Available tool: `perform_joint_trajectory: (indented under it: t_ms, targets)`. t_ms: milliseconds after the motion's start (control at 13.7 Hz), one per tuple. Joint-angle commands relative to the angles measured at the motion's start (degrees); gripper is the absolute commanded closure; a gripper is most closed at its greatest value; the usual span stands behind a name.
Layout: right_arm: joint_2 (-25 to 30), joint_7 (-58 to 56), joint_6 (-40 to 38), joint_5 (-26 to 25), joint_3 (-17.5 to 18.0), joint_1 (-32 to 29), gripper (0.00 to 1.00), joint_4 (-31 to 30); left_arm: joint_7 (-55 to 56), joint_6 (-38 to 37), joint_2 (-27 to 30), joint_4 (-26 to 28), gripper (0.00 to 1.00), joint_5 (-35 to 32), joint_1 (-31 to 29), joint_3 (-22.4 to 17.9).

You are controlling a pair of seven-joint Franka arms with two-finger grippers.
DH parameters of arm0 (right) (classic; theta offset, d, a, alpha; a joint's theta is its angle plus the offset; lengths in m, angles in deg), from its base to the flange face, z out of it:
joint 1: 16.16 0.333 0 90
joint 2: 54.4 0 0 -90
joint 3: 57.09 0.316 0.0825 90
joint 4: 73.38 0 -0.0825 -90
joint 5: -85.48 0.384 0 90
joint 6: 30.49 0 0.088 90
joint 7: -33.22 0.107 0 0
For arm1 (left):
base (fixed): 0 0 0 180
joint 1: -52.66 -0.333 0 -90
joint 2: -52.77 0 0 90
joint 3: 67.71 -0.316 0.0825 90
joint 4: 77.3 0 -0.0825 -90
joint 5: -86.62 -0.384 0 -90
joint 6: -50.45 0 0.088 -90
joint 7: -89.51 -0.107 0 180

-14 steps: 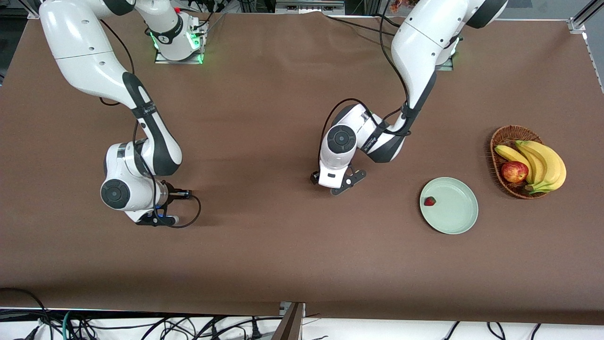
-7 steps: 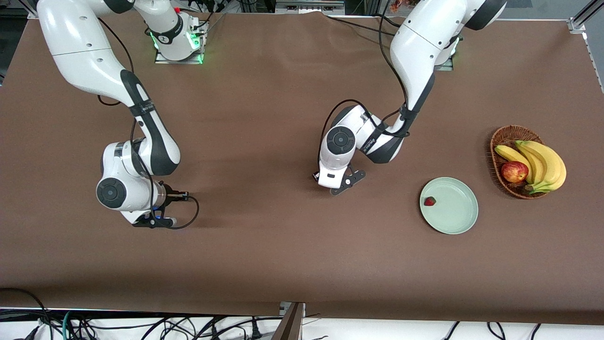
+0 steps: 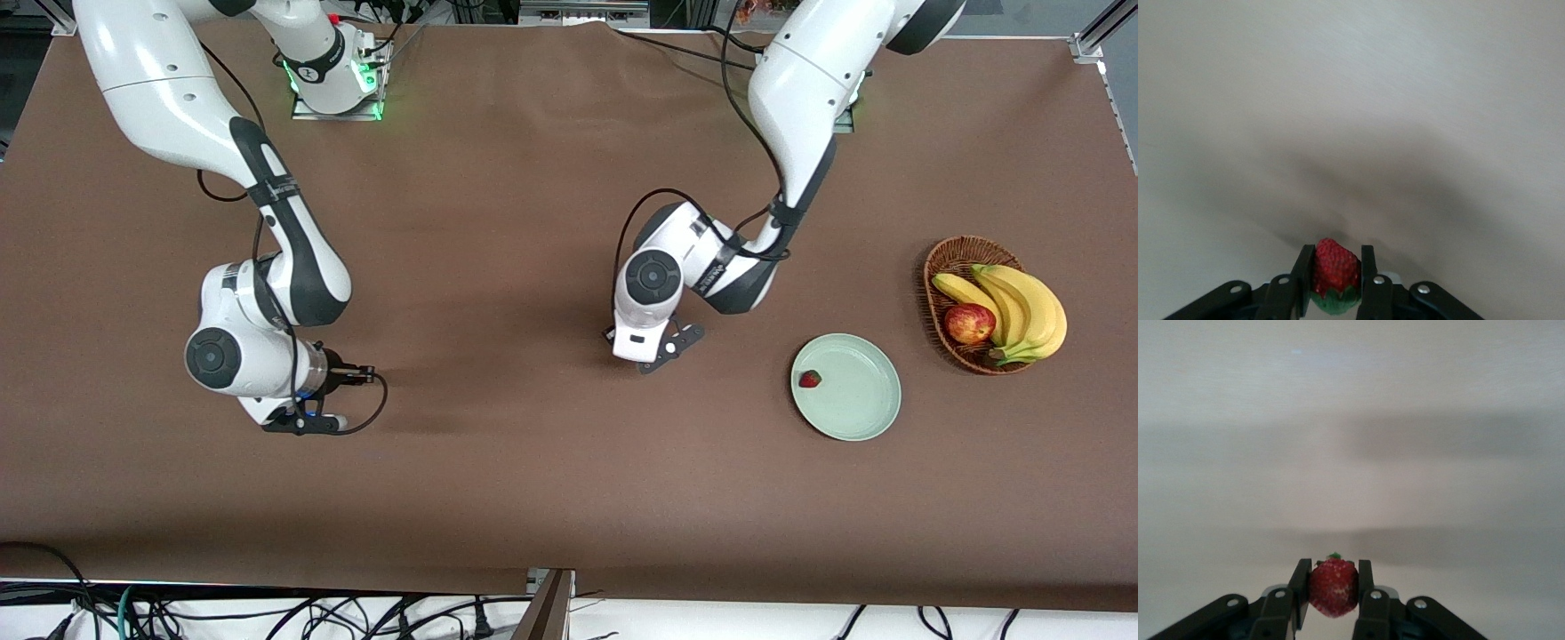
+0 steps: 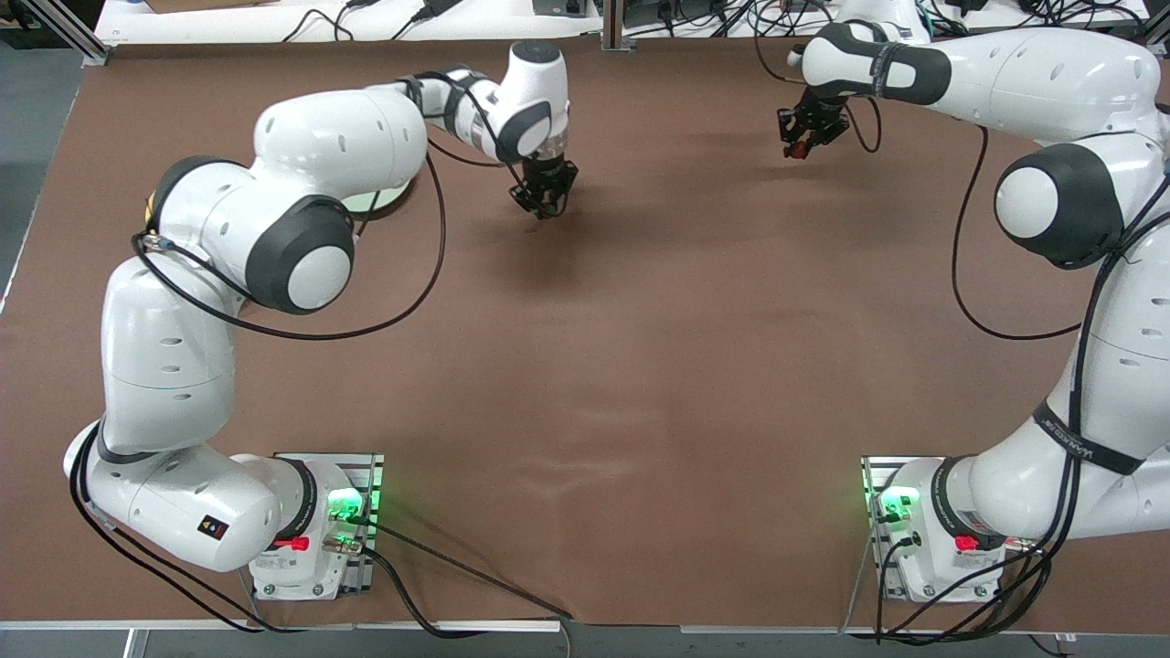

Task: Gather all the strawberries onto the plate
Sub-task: 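Carry the strawberry to the plate while the right gripper carries the last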

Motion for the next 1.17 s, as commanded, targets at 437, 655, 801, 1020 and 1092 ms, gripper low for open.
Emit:
perform_joint_trajectory:
  t_ms: [437, 655, 801, 1020, 1092]
  targets:
    - [-3.6, 30.8, 13.1, 0.9, 0.7, 16.6, 0.78, 2.5, -49.9, -21.8, 6.8, -2.9, 0.88, 0.3, -17.8, 1.1]
    - [-6.1, 41.5, 22.7, 0.9, 0.7, 23.3, 0.78, 2.6, -72.1, -21.1, 6.1, -2.1, 0.88, 0.9, -25.6, 1.1]
    - [-6.8, 44.5, 26.0, 0.9, 0.7, 26.2, 0.78, 3.2, -83.9, -19.8, 4.7, -2.0, 0.88, 0.9, -29.3, 1.1]
    - [-9.7, 47.0, 26.2, 0.8, 0.7, 30.3, 0.75, 7.4, -95.2, -15.5, 2.9, -1.9, 0.88, -0.7, -31.2, 0.7]
    - [-10.7, 47.9, 26.2, 0.8, 0.6, 31.3, 0.73, 8.6, -99.2, -12.5, 2.0, -1.1, 0.88, -1.2, -31.6, 0.7]
